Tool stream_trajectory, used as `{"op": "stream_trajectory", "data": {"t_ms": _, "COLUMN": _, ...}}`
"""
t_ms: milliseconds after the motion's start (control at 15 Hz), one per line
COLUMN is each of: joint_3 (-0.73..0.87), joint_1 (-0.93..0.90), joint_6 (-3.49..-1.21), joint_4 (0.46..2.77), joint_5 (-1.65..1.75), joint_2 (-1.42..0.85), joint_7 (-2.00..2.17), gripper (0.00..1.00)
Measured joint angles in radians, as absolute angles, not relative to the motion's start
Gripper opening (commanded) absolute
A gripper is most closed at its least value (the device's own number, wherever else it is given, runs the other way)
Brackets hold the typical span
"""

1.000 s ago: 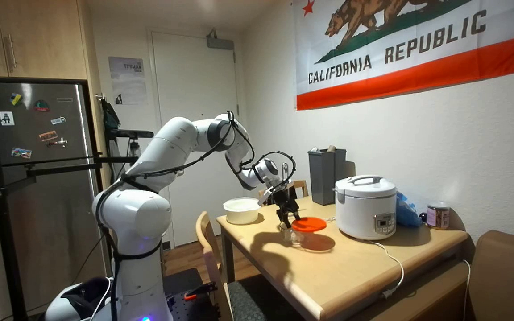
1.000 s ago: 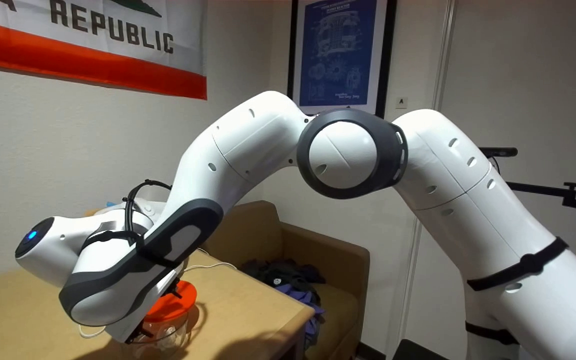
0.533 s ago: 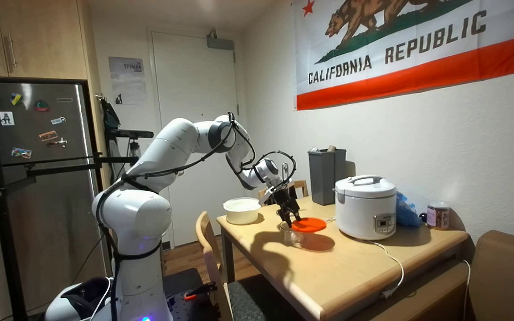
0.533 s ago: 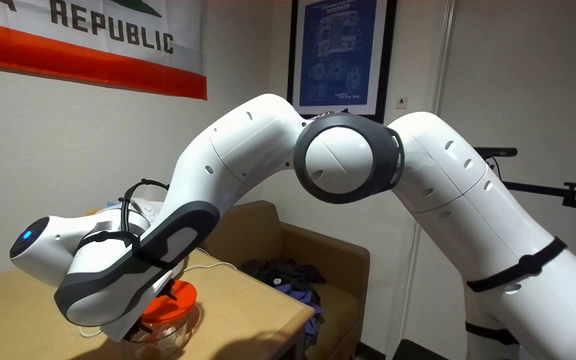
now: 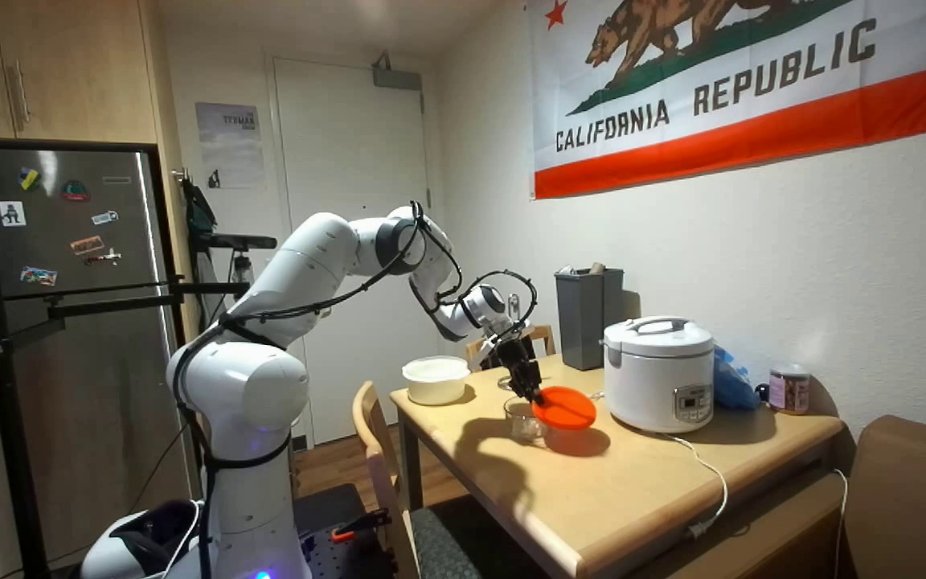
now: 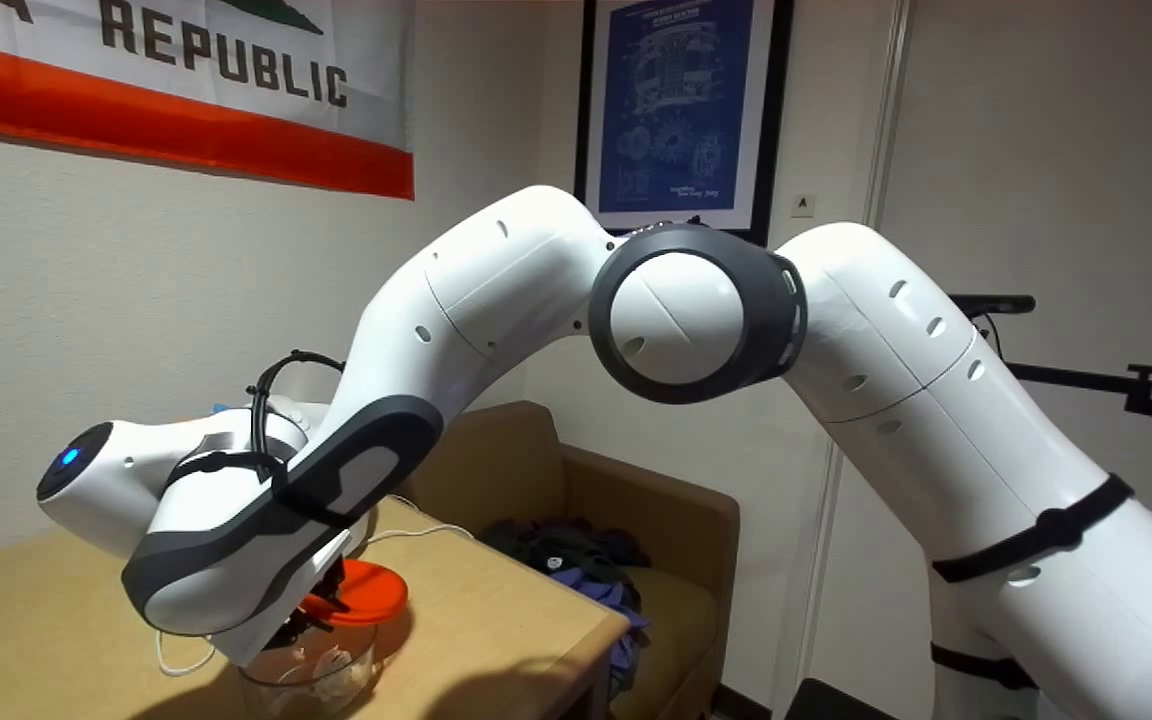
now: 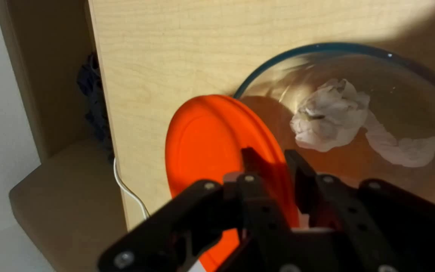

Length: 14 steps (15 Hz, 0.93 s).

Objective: Remove the orange lid from the lunchbox, remove the white napkin from the lunchbox

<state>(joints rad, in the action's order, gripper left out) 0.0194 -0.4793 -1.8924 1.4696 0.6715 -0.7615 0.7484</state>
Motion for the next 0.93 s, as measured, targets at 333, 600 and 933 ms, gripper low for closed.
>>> {"op": "stream_trajectory", "data": {"t_ms": 333, "joint_3": 0.023, "joint_1": -0.469, "joint_6": -1.892, "joint_4": 1.471, "joint_5": 0.676, "joint_2": -0.722, "joint_7": 0.755, "gripper": 0.08}}
{"op": "stream_trajectory", "data": {"t_ms": 600, "joint_3": 0.023, "joint_1": -0.453, "joint_6": -1.901, "joint_4": 1.501, "joint_5": 0.676, "joint_2": -0.675, "joint_7": 0.801, "gripper": 0.08}}
{"op": "stream_trajectory", "data": {"t_ms": 933, "joint_3": 0.022, "joint_1": -0.389, "joint_6": -1.946, "joint_4": 1.612, "joint_5": 0.665, "joint_2": -0.580, "joint_7": 0.863, "gripper": 0.08}}
